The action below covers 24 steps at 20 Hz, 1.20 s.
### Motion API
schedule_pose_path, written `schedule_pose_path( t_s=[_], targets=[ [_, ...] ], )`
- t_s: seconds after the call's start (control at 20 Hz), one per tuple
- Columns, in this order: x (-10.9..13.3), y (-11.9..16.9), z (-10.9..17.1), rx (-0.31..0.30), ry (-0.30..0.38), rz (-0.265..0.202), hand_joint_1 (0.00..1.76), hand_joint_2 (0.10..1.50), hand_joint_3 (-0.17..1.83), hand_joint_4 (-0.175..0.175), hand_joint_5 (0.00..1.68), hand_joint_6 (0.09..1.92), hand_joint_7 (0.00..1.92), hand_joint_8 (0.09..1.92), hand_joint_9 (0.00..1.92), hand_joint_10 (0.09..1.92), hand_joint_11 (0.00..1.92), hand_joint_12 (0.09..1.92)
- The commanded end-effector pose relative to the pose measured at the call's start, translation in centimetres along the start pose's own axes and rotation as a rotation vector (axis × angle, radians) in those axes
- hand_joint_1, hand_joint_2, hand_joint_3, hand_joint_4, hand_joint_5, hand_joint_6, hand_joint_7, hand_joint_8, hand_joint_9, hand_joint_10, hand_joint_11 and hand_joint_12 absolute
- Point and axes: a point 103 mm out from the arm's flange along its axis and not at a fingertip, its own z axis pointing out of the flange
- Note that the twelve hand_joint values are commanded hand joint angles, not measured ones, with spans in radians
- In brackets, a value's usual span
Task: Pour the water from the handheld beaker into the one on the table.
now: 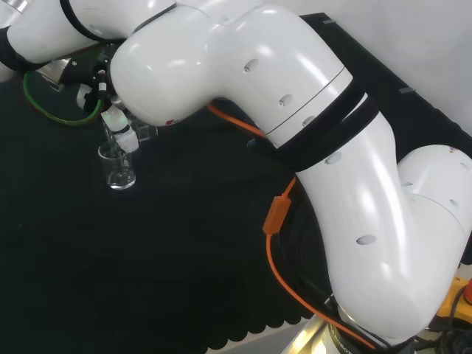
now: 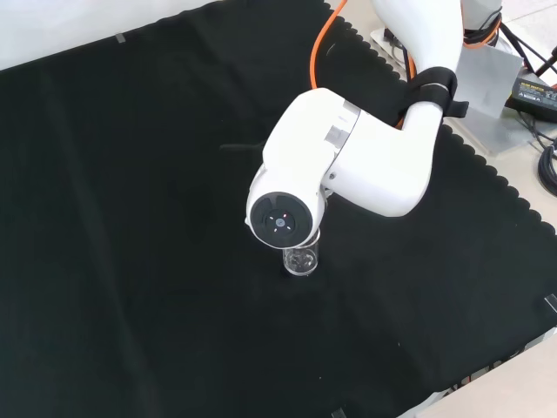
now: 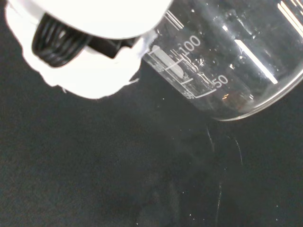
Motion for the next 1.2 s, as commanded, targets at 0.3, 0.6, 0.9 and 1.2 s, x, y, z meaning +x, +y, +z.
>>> schedule_pose_path(
  t_s=[0.3,0.6,0.9,1.2],
  targets=[
    [0.1,-0.2,-0.3,-0.005,0.002,0.002,1.30,0.61,0.81,-0.175,1.17,0.89,1.23,0.86,1.53,0.79,1.21,0.81],
    [-0.4,-0.7,-0.2,-0.014,0.011,0.006,1.30,0.61,0.81,-0.175,1.17,0.89,1.23,0.86,1.52,0.79,1.20,0.81],
    [-0.7,-1.2,0.1,-0.019,0.024,0.008,1.30,0.61,0.81,-0.175,1.17,0.89,1.23,0.86,1.52,0.79,1.20,0.81],
    [-0.6,-1.5,0.1,-0.036,0.039,0.000,1.30,0.61,0.81,-0.175,1.16,0.89,1.23,0.86,1.52,0.79,1.20,0.81]
  ],
)
